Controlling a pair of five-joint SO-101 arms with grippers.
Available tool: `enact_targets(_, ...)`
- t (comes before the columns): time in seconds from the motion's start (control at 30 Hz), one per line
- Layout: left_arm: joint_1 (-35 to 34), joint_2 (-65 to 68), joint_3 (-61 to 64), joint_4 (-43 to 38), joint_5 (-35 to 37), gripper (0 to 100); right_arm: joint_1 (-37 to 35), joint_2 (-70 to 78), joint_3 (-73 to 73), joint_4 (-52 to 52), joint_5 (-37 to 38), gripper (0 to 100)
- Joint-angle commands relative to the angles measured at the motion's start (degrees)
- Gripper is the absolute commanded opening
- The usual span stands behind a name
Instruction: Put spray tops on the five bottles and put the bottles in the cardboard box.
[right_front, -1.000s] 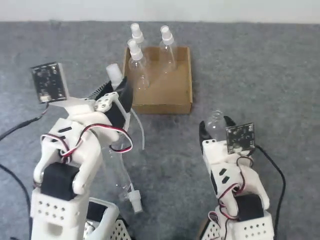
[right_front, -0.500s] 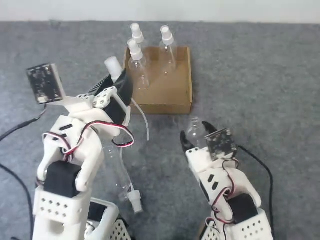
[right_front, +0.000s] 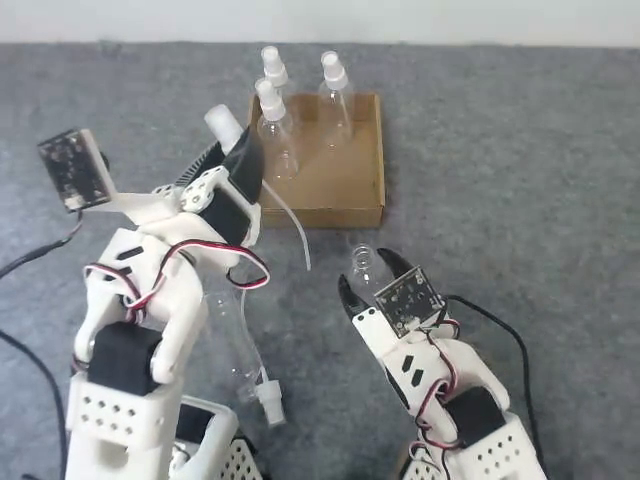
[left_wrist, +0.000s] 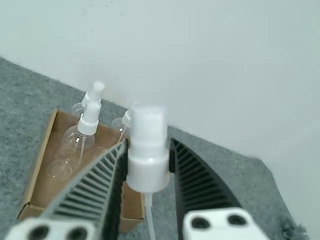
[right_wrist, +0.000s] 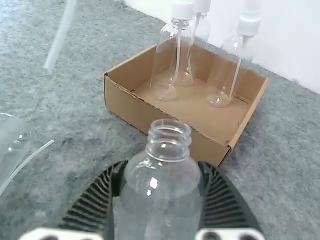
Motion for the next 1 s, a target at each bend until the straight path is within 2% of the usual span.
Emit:
enact_targets(0.0,0.4,-1.0,0.3,-3.0,0.8,1,-0.8,-1.4,-0.4,-1.7,0.8,1.3)
enact_targets(0.17,5.5,-1.0,7.8,-12.3,4.2,1,-1.5,-1.4,-0.6,-1.7,0.9,1.3)
enact_targets(0.33,8.4,-1.1,15.0,-22.5,4.0,1,-2.5,-1.4,-0.7,-1.7,0.9,1.3)
enact_targets(0.8,8.0,-7.2,16.4,-24.2,4.0,1,-2.5,-1.4,-0.5,-1.7,0.9,1.3)
enact_targets(0.97,6.9,-7.1,19.0,-28.2,4.0,1,-2.6,-1.4,-0.5,-1.7,0.9,1.3)
